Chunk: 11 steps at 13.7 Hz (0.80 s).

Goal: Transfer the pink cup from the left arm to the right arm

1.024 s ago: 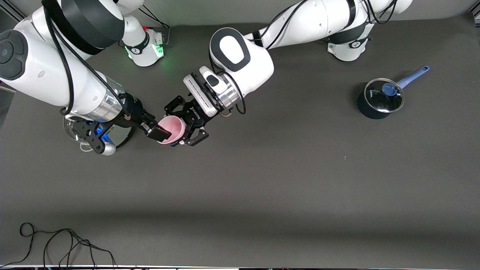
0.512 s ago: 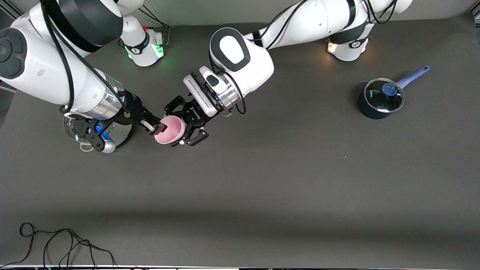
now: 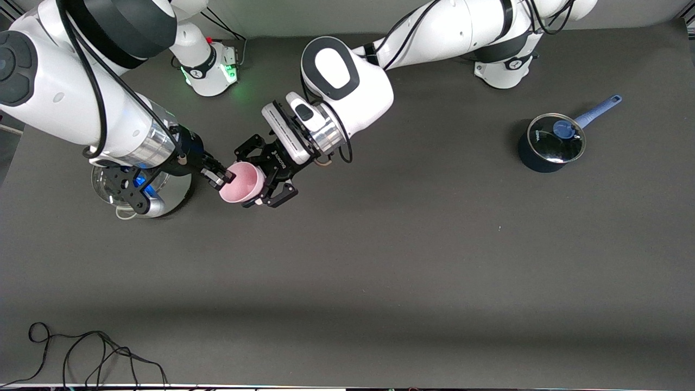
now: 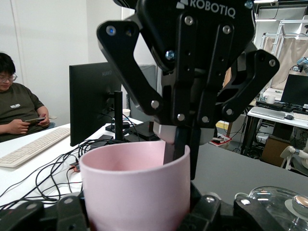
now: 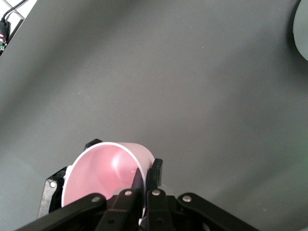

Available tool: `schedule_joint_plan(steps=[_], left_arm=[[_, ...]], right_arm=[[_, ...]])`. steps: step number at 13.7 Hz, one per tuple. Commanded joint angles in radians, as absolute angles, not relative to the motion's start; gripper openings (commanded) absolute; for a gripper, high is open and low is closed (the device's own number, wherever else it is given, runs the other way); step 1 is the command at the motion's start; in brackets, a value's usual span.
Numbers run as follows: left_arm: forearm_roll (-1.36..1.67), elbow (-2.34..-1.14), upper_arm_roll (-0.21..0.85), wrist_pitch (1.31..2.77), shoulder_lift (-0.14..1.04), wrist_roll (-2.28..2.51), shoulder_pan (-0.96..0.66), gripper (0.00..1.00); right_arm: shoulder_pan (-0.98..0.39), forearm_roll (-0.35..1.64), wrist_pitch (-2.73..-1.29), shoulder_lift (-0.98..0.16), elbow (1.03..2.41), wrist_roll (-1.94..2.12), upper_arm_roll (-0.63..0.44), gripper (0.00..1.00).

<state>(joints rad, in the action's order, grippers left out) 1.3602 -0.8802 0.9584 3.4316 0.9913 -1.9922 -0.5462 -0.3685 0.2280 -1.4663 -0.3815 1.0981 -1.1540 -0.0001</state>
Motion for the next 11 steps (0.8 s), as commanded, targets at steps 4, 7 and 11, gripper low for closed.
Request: schedule_joint_plan(steps=[4, 7, 11], left_arm=[[1.278, -0.868, 0.91, 3.45, 0.983, -1.962, -0.554, 0.99], [1.269, -0.87, 0.91, 3.448, 0.983, -1.941, -0.554, 1.0], [1.267, -0.877, 0.907, 3.448, 0.983, -1.94, -0.548, 1.0]], right_arm=[[-0.37, 0.177, -1.443, -0.38, 1.063, -1.177, 0.0, 0.0], [-0.368, 0.135, -1.448, -0.388, 1.029, -1.174, -0.005, 0.0], [-0.339, -0.023, -1.489, -0.391, 1.023, -1.163, -0.017, 0.0]])
